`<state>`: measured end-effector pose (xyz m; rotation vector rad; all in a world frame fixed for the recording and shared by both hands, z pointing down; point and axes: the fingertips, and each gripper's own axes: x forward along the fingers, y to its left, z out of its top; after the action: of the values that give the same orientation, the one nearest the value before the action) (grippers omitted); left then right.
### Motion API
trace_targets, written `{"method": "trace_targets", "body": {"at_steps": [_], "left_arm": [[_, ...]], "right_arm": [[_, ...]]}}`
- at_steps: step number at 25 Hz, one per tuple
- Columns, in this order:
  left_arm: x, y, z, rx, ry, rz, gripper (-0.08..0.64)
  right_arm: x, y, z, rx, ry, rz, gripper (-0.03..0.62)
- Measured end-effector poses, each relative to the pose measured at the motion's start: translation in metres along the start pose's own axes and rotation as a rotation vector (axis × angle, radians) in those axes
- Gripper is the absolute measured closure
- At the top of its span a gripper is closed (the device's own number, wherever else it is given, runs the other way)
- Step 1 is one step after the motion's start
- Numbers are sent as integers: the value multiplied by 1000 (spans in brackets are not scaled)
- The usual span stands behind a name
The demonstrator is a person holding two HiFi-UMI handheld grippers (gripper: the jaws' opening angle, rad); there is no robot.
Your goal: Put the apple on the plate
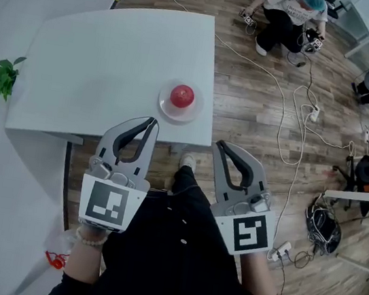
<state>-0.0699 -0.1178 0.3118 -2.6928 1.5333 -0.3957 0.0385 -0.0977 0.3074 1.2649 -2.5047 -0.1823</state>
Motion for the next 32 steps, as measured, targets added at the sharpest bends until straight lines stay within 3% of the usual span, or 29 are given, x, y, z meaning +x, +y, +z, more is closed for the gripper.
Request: {"method": "trace_targets", "body": {"at_steps": [32], "left_arm": [[-22, -15, 4, 14, -32, -18, 541]], "right_arm": [[-28, 16, 0, -10, -7, -41, 549]]}}
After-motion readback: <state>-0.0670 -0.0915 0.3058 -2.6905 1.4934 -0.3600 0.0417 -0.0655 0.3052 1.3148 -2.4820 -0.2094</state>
